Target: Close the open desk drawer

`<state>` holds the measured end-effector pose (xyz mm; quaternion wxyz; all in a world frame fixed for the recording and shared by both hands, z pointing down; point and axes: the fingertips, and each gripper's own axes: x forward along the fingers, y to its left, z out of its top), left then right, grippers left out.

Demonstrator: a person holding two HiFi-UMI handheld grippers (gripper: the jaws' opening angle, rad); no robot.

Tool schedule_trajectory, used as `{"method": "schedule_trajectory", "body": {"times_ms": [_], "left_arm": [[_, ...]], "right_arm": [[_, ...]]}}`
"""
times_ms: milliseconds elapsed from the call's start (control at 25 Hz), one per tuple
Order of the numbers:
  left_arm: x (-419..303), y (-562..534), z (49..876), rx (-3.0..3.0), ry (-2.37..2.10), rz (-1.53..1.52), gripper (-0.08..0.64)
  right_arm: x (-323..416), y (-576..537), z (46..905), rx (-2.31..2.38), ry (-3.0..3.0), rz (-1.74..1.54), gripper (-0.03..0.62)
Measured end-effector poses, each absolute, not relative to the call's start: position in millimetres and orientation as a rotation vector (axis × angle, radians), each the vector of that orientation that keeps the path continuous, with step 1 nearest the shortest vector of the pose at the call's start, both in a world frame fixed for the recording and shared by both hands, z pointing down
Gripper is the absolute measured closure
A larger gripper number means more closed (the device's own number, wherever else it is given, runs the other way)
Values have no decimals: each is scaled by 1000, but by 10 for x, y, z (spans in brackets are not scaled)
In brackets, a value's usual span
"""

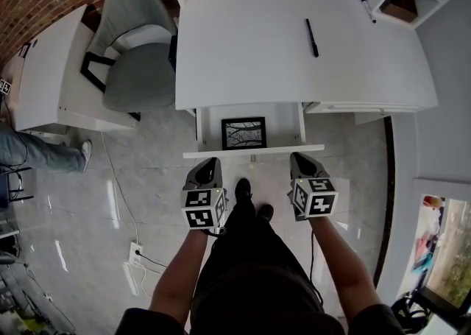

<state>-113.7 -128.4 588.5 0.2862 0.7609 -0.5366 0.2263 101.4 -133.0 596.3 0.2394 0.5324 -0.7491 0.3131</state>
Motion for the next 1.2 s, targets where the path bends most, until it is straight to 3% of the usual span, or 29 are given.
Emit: {"method": "schedule_trajectory", "body": {"times_ms": [1200], "left_arm": [[-1166,-2508,5875,2045,-1469,512,551]], "right_arm": [[993,-2550,5949,1567,-2032,827,588]]}}
